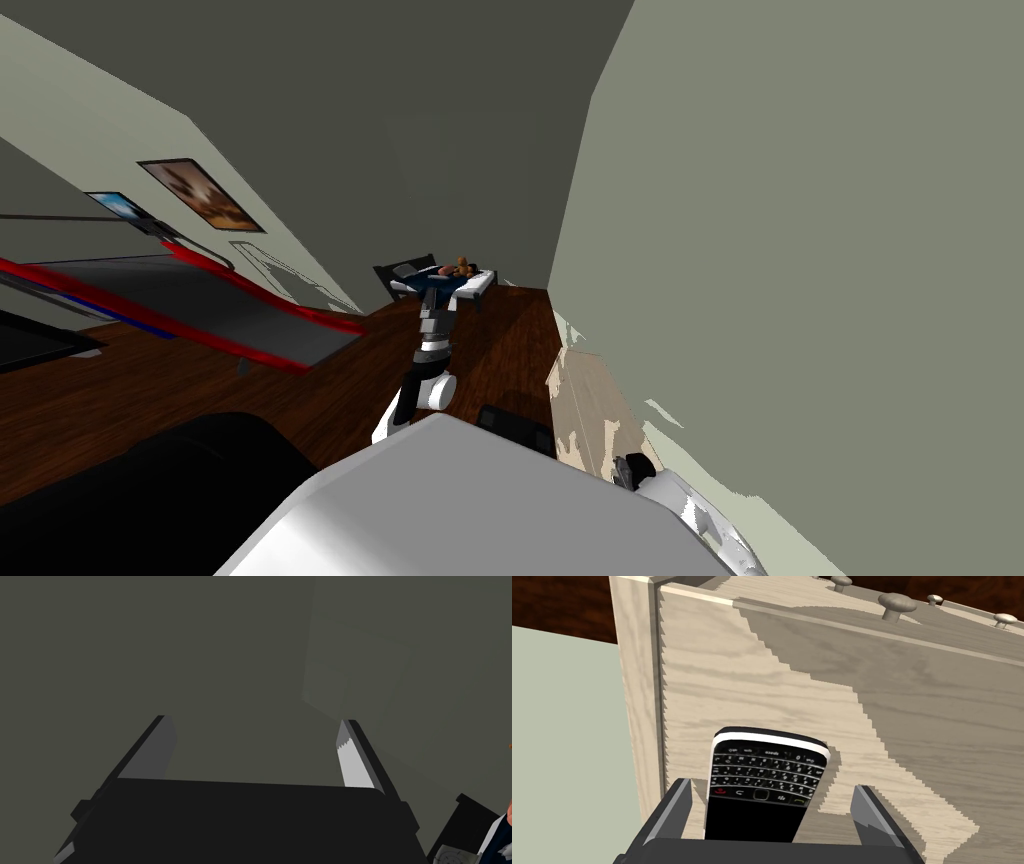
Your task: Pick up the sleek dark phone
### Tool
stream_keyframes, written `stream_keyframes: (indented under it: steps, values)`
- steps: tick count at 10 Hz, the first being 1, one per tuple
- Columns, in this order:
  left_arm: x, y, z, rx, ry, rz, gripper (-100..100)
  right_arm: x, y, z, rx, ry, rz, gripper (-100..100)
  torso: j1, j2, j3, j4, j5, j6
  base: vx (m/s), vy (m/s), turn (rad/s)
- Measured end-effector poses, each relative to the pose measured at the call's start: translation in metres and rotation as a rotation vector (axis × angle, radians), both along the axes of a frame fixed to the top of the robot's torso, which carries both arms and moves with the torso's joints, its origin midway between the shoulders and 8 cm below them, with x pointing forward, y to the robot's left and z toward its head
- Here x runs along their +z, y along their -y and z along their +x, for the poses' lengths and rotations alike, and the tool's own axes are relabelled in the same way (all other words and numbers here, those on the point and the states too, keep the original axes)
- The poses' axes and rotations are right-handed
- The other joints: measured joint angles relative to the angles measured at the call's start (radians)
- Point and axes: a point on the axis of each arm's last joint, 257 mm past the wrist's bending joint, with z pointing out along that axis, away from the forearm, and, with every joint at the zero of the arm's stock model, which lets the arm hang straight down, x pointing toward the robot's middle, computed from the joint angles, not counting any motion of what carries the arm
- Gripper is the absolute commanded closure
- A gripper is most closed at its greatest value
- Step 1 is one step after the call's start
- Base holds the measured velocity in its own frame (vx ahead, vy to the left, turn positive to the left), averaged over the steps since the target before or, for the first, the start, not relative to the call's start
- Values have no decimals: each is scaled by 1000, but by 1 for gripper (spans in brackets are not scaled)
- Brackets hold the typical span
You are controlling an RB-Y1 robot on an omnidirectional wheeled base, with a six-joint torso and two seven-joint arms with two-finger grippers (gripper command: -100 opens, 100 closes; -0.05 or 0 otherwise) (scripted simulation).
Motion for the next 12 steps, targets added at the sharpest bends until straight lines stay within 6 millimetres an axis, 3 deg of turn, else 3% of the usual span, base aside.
stream_keyframes:
  steps: [1, 5, 6, 7, 11, 12]
  values:
    - [0, 0, 0, 0, 0, 0, 0, -1, 0, 0, 1, 1, 0, 100, 1, 0, 0, 0, 0, 0, -2, -2, -12]
    - [0, 0, 0, 0, 0, 0, 0, -1, 0, -1, -2, -2, 0, 100, 1, 0, 0, 1, 0, -1, 0, 0, 0]
    - [0, 0, 0, 0, 0, 0, 0, -1, 0, -1, -1, -2, -1, 0, 1, 0, 0, 1, 0, -1, 0, 0, 0]
    - [0, 0, 0, 0, 0, 0, 0, -1, 0, -1, -1, -2, 0, 100, 1, 0, 0, 1, 0, -1, -11, 15, -33]
    - [0, 0, 0, 0, 0, 0, 0, 15, 3, 8, 9, 0, 1, 100, 3, 2, 1, 1, 1, -1, -16, 20, -15]
    - [0, 0, 0, 0, 0, 0, 0, 15, 2, 8, 8, 0, 1, 0, 2, 1, 1, 1, 0, -1, 0, 0, 0]
